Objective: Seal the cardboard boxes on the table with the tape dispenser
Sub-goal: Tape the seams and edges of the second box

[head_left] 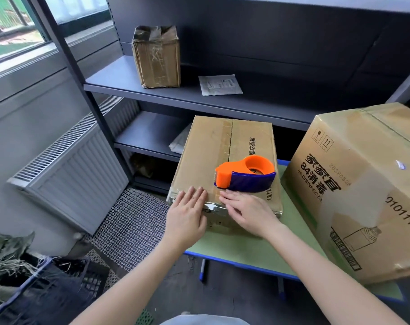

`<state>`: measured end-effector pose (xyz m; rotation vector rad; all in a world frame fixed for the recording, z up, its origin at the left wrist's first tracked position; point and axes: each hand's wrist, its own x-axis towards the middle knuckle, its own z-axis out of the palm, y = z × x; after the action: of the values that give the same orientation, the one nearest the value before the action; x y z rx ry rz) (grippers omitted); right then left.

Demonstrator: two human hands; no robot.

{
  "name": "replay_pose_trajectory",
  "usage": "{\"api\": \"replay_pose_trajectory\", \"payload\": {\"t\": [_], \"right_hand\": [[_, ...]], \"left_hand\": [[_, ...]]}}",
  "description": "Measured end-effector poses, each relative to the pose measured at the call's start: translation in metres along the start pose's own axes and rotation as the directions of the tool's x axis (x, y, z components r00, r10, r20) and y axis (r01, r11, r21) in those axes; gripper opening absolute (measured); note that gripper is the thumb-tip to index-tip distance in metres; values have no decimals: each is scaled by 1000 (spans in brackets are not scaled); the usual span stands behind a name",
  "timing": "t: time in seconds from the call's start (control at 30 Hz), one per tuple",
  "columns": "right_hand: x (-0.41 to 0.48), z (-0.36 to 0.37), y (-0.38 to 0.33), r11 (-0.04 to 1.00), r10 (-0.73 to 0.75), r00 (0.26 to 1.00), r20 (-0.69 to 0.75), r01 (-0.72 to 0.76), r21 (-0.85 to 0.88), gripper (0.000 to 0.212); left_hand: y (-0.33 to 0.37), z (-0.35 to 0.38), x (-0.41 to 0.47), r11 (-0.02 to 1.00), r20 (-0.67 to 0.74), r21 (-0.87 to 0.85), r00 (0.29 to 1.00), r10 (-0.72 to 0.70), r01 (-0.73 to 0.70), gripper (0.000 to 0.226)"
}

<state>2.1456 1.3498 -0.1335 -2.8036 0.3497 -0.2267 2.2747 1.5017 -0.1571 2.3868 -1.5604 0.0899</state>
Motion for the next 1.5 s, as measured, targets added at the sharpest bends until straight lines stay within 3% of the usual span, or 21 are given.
{"api": "replay_pose_trajectory", "payload": {"t": [0.07,0.13,0.23,0.3,0.37,0.43,0.47,0.57,0.77,0.9,1.0,1.13,1.3,1.5], "right_hand": [[-6,-10,6,997,-18,995,-94,11,-78,37],[-5,-16,8,982,-42,986,-160,12,-186,40],[11,-12,-2,987,-87,984,-156,64,-147,34],[24,-5,-14,991,-129,986,-103,125,-44,23],[38,4,-26,984,-176,984,-30,177,18,28],[49,11,-35,979,-194,978,81,187,84,36],[53,14,-37,978,-195,972,129,182,106,40],[60,21,-39,982,-169,960,224,144,122,43],[60,28,-38,984,-149,960,237,120,131,44],[60,29,-40,985,-140,963,230,112,131,46],[60,31,-40,986,-148,963,224,125,114,49],[60,31,-40,985,-135,972,190,112,131,50],[59,34,-41,986,-138,975,173,120,112,47],[59,37,-42,985,-146,977,158,129,111,45]], "left_hand": [[16,0,-4,999,-21,-26,999,45,-45,57],[20,-6,-6,981,-74,-196,997,-1,-14,53],[6,-18,-10,856,-158,-485,945,-286,179,36],[-8,-24,-13,736,-204,-600,829,-521,314,26],[-23,-27,-14,567,-71,-680,728,-682,464,27],[-32,-24,-15,423,174,-724,737,-654,546,33],[-34,-22,-15,403,251,-726,760,-599,557,33],[-31,-21,-16,454,289,-702,802,-523,549,29],[-33,-14,-15,486,257,-699,818,-514,525,36],[-32,-10,-15,599,208,-638,858,-470,484,40],[-35,-10,-16,695,171,-568,889,-424,441,29],[-39,-8,-19,689,156,-598,903,-400,409,14],[-46,-6,-19,877,50,-307,927,-373,370,35],[-58,-4,-13,897,24,-401,981,-191,184,58]]}}
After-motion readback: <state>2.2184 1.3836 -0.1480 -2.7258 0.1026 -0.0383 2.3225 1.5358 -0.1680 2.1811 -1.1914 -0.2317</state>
